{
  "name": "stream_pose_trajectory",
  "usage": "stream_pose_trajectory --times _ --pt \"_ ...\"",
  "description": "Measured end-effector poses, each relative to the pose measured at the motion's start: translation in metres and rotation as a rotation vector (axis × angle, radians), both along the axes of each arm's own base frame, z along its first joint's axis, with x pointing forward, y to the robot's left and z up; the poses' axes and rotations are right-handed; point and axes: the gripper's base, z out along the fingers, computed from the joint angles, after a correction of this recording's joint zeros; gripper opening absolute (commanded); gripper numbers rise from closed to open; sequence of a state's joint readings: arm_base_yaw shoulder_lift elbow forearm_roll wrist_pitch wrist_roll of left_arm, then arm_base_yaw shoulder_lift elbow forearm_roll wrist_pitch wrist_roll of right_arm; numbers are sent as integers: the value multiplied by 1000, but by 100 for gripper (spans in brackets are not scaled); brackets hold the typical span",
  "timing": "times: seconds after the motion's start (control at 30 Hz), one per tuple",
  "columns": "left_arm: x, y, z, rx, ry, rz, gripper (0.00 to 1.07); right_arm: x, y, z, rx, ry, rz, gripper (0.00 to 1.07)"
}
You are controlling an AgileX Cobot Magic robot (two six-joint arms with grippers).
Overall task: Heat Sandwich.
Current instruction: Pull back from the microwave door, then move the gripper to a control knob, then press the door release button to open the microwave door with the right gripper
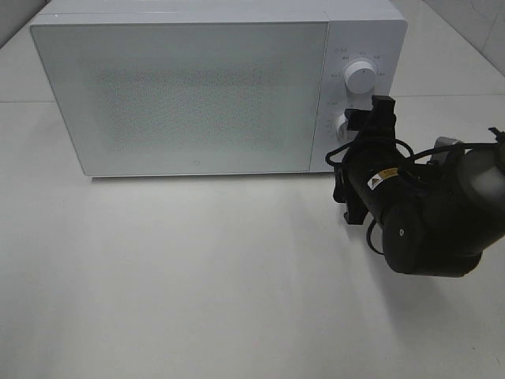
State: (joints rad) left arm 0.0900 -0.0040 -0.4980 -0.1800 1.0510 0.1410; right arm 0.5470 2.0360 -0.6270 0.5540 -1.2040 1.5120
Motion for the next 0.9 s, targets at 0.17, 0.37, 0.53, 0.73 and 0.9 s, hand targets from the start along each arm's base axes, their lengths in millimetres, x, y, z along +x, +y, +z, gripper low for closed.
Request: stream_pose_trajectory --times 0.17,0.37,0.53,0.73,0.9 --pt "0 0 0 0 0 0 101 -10 -5 8 -54 -4 27 76" --pt "0 0 0 0 0 0 101 -27 -10 21 -145 -17 104 76" --pt "0 0 0 0 0 0 101 -35 -6 27 -272 43 229 76" --pt "0 0 0 0 0 0 101 -45 -4 40 -491 115 388 76" --pt "0 0 0 0 0 0 101 -55 -4 49 -692 161 537 76"
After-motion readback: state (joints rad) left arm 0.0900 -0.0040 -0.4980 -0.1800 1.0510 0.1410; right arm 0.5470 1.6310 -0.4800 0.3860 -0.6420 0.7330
